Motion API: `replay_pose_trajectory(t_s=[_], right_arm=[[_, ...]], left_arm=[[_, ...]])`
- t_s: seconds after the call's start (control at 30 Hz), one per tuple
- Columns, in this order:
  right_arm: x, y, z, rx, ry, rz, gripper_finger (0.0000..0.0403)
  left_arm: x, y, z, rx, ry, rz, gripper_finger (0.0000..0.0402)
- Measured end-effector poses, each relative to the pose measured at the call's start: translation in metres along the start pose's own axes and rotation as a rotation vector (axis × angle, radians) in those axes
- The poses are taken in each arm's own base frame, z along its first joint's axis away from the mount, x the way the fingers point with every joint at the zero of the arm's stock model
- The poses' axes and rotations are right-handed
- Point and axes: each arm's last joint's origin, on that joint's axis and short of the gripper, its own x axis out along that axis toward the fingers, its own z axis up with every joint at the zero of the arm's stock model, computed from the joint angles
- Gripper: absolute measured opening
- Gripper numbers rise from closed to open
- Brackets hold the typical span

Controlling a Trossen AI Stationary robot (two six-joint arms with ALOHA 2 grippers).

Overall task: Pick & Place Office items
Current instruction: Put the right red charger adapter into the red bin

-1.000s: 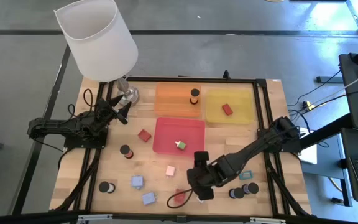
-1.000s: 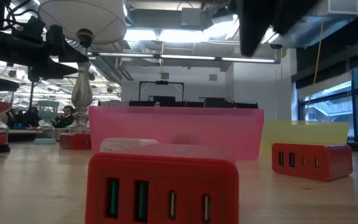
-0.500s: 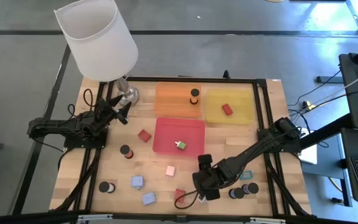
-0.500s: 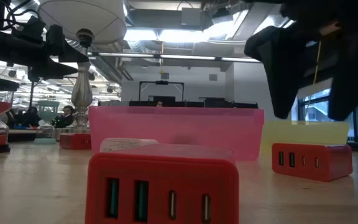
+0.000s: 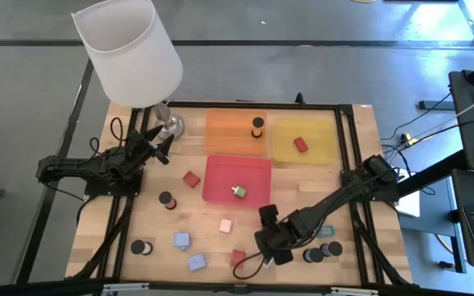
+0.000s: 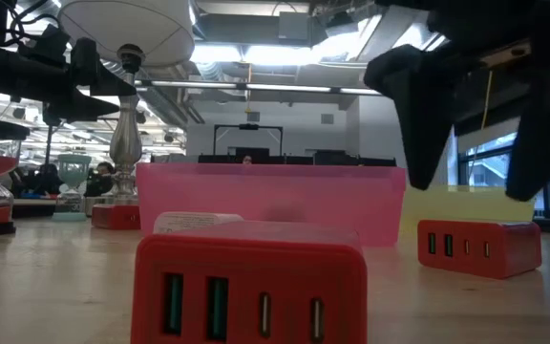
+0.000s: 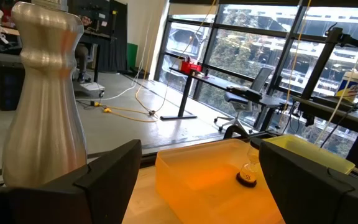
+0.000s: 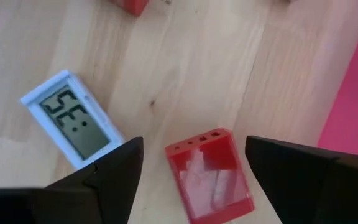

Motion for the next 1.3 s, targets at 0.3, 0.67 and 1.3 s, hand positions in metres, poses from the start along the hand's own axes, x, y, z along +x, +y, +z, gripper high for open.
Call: replay_pose_trajectory(t_s=[0.3,0.67,1.3], right_arm=[[0.017,-0.008,-0.014,0.006,0.030,0.027,0.0297],[0.025,-0.012,-0.024,0.005,0.077,0.033,0.0297],[0.025,-0.013,-0.025,0.056,0.103,0.070,0.0180]], left_arm=[[0.000,0.000,0.000,0.000,0.000,0.000,0.0322],[0.000,0.000,0.000,0.000,0.000,0.000,0.0322],[0.000,0.000,0.000,0.000,0.000,0.000,0.0322]])
